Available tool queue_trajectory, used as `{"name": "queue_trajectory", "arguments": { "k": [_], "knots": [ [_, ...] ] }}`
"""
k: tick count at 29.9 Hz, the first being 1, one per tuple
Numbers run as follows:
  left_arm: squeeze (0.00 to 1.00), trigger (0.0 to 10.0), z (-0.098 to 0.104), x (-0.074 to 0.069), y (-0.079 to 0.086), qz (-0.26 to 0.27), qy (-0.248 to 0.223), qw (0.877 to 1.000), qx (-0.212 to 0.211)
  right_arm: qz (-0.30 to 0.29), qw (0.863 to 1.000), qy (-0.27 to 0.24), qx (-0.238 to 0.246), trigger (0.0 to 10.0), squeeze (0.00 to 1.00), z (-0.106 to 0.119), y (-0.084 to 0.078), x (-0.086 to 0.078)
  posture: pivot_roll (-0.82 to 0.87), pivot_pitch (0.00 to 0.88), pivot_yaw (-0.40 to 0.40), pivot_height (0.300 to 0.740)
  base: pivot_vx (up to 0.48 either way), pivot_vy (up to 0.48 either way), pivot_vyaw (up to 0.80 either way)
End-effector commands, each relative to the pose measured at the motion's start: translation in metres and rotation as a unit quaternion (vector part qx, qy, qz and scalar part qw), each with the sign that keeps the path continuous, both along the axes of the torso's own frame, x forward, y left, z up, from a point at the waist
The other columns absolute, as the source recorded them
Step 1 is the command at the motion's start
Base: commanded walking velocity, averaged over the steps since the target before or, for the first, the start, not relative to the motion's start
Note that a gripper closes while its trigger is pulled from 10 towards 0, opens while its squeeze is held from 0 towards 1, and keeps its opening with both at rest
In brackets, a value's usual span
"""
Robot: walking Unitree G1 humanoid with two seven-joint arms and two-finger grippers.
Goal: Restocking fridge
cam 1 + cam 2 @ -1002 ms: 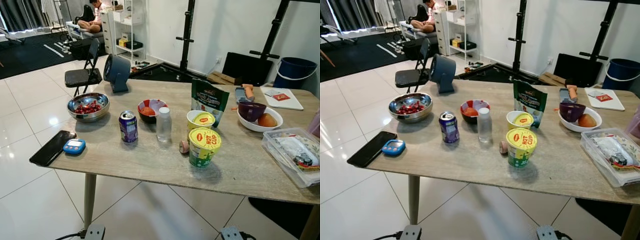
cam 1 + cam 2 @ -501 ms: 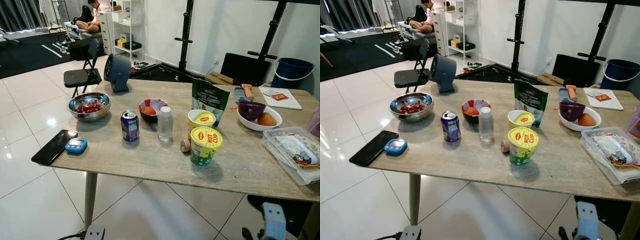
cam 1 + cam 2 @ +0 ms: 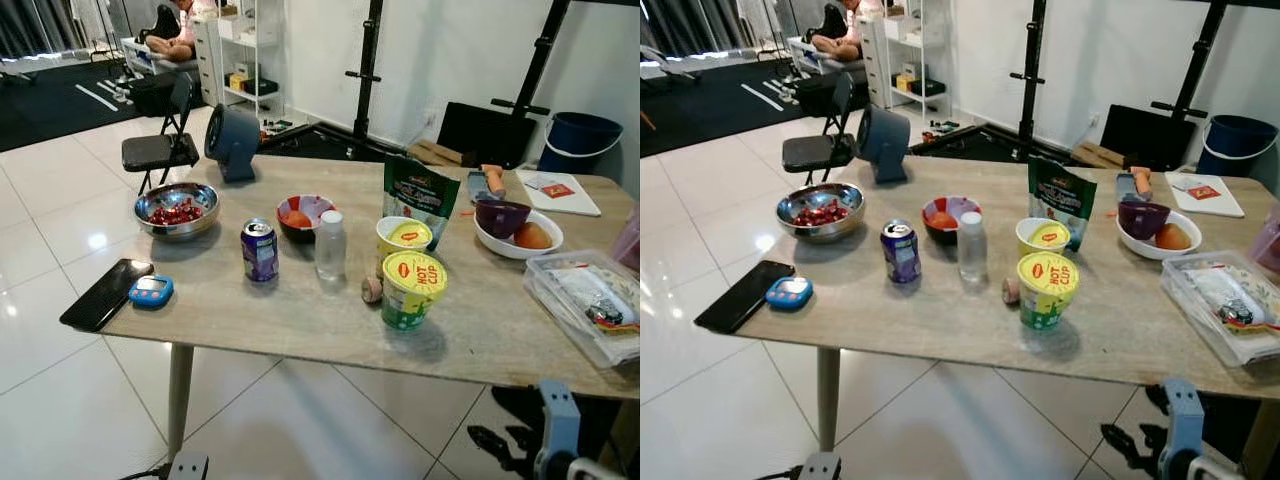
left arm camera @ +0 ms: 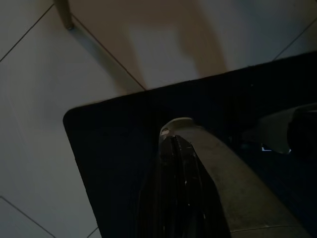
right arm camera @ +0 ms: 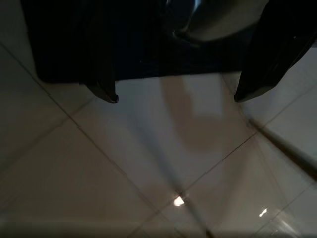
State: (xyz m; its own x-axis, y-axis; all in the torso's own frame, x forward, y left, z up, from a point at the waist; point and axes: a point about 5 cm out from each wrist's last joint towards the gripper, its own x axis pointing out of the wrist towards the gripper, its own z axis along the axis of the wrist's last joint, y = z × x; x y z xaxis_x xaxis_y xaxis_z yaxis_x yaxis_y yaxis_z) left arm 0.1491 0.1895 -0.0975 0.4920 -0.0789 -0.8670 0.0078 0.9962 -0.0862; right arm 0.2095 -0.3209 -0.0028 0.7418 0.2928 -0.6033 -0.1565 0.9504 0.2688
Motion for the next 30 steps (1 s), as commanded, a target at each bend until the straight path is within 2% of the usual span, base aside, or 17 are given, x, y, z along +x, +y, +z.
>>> {"name": "queue_trajectory", "arguments": {
  "k": [1,2,3,4,6,7,12,13,15,16,17,18,20,21,23,27,30],
  "knots": [
    [0.0,10.0,-0.001,-0.004,0.002,0.005,0.006,1.0,0.0,0.028,0.999,0.019,0.004,10.0,1.0,0.002,-0.006,-0.007,-0.02,0.0,-0.008,0.74,0.0,0.0,0.0],
    [0.0,10.0,-0.001,-0.004,0.002,0.005,0.006,1.0,0.0,0.028,0.999,0.019,0.004,10.0,1.0,0.002,-0.006,-0.007,-0.02,0.0,-0.008,0.74,0.0,0.0,0.0],
    [0.0,10.0,-0.001,-0.004,0.002,0.005,0.006,1.0,0.001,0.038,0.999,0.034,-0.003,10.0,0.82,0.003,-0.011,-0.013,-0.02,0.0,-0.008,0.74,0.0,0.0,0.0],
    [0.0,10.0,-0.001,-0.004,0.003,0.005,0.006,1.0,0.002,0.045,0.997,0.055,-0.01,10.0,0.5,0.002,-0.017,-0.02,-0.02,0.0,-0.008,0.74,0.0,0.0,0.0],
    [0.0,10.0,-0.001,-0.004,0.003,0.005,0.006,1.0,0.002,0.048,0.996,0.069,-0.014,10.0,0.5,0.001,-0.02,-0.025,-0.02,0.0,-0.006,0.74,0.0,0.0,0.0],
    [0.0,10.0,-0.001,-0.004,0.003,0.004,0.006,1.0,0.003,0.056,0.995,0.078,-0.013,10.0,0.0,0.001,-0.023,-0.029,-0.02,0.0,-0.006,0.74,0.0,0.0,0.0],
    [0.0,10.0,-0.001,-0.003,0.004,0.002,0.005,1.0,0.004,0.079,0.995,0.037,0.05,10.0,0.0,0.014,-0.024,-0.026,-0.02,0.0,-0.002,0.74,0.0,0.0,0.0],
    [0.0,10.0,-0.001,-0.003,0.004,0.002,0.005,1.0,0.004,0.079,0.995,0.037,0.05,10.0,0.0,0.014,-0.024,-0.026,-0.02,0.0,-0.002,0.74,0.0,0.0,0.0],
    [0.0,10.0,0.0,-0.003,0.004,0.001,0.004,1.0,0.004,0.074,0.996,0.015,0.043,10.0,0.0,0.028,-0.037,-0.023,-0.01,0.0,-0.002,0.74,0.0,0.0,0.0],
    [0.0,10.0,0.0,-0.003,0.004,0.001,0.004,1.0,0.004,0.074,0.996,0.015,0.043,10.0,0.0,0.028,-0.037,-0.023,-0.01,0.0,-0.002,0.74,0.0,0.0,0.0],
    [0.0,10.0,0.0,-0.002,0.005,0.0,0.004,1.0,0.005,0.069,0.997,-0.001,0.032,10.0,0.0,0.039,-0.047,-0.022,-0.01,0.0,-0.002,0.74,0.0,0.0,0.0],
    [0.0,10.0,0.0,-0.002,0.005,0.0,0.004,1.0,0.005,0.069,0.997,-0.001,0.032,10.0,0.0,0.039,-0.047,-0.022,-0.01,0.0,-0.002,0.74,0.0,0.0,0.0],
    [0.0,10.0,0.0,-0.002,0.005,0.0,0.003,1.0,0.007,0.069,0.996,-0.049,0.017,10.0,0.0,0.065,-0.063,-0.016,-0.01,0.0,-0.003,0.74,0.0,0.0,0.0],
    [0.0,10.0,0.0,-0.002,0.005,0.0,0.003,1.0,0.007,0.069,0.996,-0.049,0.017,10.0,0.0,0.065,-0.063,-0.016,-0.01,0.0,-0.003,0.74,0.0,0.0,0.0],
    [0.0,10.0,0.0,-0.002,0.006,0.001,0.004,1.0,0.008,0.08,0.992,-0.097,0.009,10.0,0.0,0.089,-0.072,-0.008,-0.01,0.0,-0.003,0.74,0.0,0.0,0.0],
    [0.0,10.0,0.0,-0.002,0.007,0.002,0.005,1.0,0.009,0.107,0.981,-0.158,0.012,10.0,0.0,0.117,-0.074,0.004,-0.01,0.0,-0.004,0.74,0.0,0.0,0.0],
    [0.0,10.0,0.0,-0.002,0.007,0.004,0.005,1.0,0.008,0.128,0.972,-0.198,0.021,10.0,0.0,0.13,-0.067,0.013,-0.01,0.0,-0.004,0.74,0.0,0.0,0.0]
  ]
}}
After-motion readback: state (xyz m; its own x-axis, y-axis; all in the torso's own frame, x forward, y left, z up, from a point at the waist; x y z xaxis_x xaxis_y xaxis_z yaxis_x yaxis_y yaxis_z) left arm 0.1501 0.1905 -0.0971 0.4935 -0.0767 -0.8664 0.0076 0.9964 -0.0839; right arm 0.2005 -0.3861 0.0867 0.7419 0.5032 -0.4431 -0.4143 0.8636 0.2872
